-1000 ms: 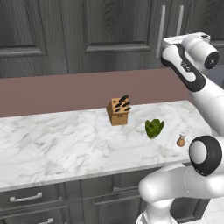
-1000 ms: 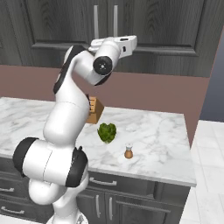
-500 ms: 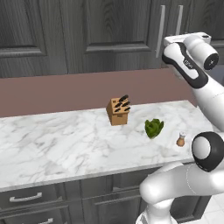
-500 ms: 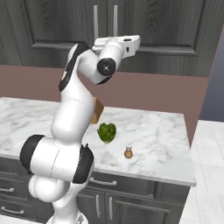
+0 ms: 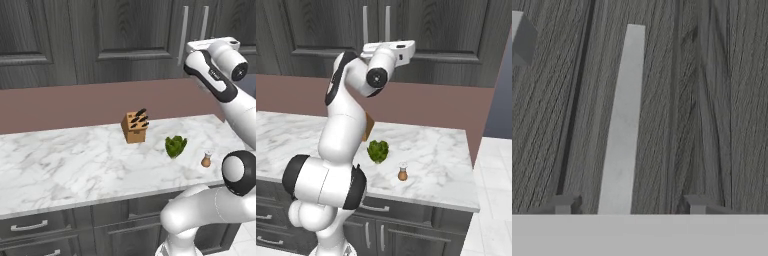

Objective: Pick the pan from the cabinet and place it on the stove. Then turn on the stove burner for the pan.

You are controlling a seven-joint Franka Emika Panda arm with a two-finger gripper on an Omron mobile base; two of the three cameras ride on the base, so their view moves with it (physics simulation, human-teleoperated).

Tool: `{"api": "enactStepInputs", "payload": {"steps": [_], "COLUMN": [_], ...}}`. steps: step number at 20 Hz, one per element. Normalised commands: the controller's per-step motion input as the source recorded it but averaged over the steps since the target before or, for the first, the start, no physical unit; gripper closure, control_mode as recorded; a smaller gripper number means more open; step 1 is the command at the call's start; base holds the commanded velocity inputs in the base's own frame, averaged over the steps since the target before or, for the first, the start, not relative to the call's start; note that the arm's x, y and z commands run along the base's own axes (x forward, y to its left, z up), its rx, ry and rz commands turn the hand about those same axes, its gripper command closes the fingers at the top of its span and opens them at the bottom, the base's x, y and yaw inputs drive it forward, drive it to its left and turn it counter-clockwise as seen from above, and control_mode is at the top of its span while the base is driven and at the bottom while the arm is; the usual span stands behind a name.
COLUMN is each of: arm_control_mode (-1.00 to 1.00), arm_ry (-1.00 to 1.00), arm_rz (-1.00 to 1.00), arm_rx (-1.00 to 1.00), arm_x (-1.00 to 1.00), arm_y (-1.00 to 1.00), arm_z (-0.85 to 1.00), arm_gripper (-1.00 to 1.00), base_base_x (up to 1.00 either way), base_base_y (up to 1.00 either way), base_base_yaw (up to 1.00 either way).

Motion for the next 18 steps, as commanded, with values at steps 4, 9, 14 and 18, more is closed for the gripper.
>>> {"api": "enactStepInputs", "payload": {"steps": [4,9,14,18], "arm_control_mode": [-1.0,-1.0,-1.0,-1.0], "arm_ry": [0.0,0.01,0.03,0.06], "arm_rz": [0.0,0.0,0.0,0.0], "arm_rx": [0.0,0.0,-0.03,-0.03], "arm_x": [0.4,0.01,0.0,0.0], "arm_y": [0.52,0.03,0.25,0.34], "arm_z": [-0.07,0.0,-0.04,-0.03], "arm_gripper": [1.0,1.0,1.0,1.0], "base_base_x": [0.0,0.0,0.0,0.0], "base_base_y": [0.0,0.0,0.0,0.0], "base_base_yaw": [0.0,0.0,0.0,0.0]}}
